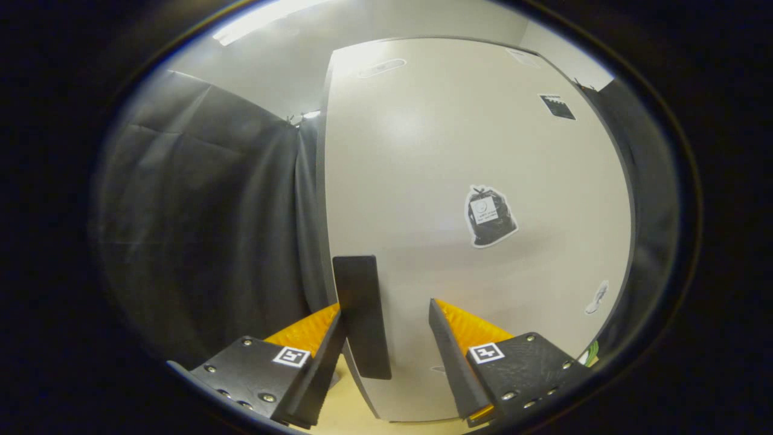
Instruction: Open the shoe cabinet door, grab the shoes and put them into the shoe cabinet, then close the shoe cabinet door.
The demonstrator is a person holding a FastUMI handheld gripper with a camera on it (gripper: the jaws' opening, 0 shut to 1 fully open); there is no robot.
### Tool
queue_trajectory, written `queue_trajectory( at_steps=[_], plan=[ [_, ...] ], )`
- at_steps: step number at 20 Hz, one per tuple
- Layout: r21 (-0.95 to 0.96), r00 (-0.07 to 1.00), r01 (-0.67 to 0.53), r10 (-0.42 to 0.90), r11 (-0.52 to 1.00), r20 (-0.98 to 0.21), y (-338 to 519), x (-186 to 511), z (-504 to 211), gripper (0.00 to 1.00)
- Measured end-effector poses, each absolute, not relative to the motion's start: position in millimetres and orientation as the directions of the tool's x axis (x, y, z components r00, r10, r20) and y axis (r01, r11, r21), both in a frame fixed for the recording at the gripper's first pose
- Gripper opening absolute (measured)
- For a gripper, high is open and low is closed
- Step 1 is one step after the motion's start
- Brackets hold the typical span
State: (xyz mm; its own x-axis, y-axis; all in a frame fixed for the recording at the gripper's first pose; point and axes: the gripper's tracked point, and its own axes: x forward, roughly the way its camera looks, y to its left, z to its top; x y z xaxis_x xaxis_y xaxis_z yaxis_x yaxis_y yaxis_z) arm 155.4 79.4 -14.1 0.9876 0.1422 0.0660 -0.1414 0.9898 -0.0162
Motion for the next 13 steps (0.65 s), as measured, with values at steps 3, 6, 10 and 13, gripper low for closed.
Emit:
queue_trajectory(
  at_steps=[3, 6, 10, 13],
  plan=[
    [-0.015, 0.988, -0.136, 0.137, 0.991, 0.066, 80.2, 157.9, -15.3, 0.81],
    [-0.011, 0.989, -0.133, 0.134, 0.991, 0.067, 80.6, 158.9, -16.9, 0.81],
    [-0.007, 0.989, -0.129, 0.129, 0.992, 0.066, 79.3, 161.0, -18.2, 0.8],
    [-0.007, 0.99, -0.124, 0.125, 0.992, 0.067, 78.6, 161.4, -18.4, 0.8]
  ],
)
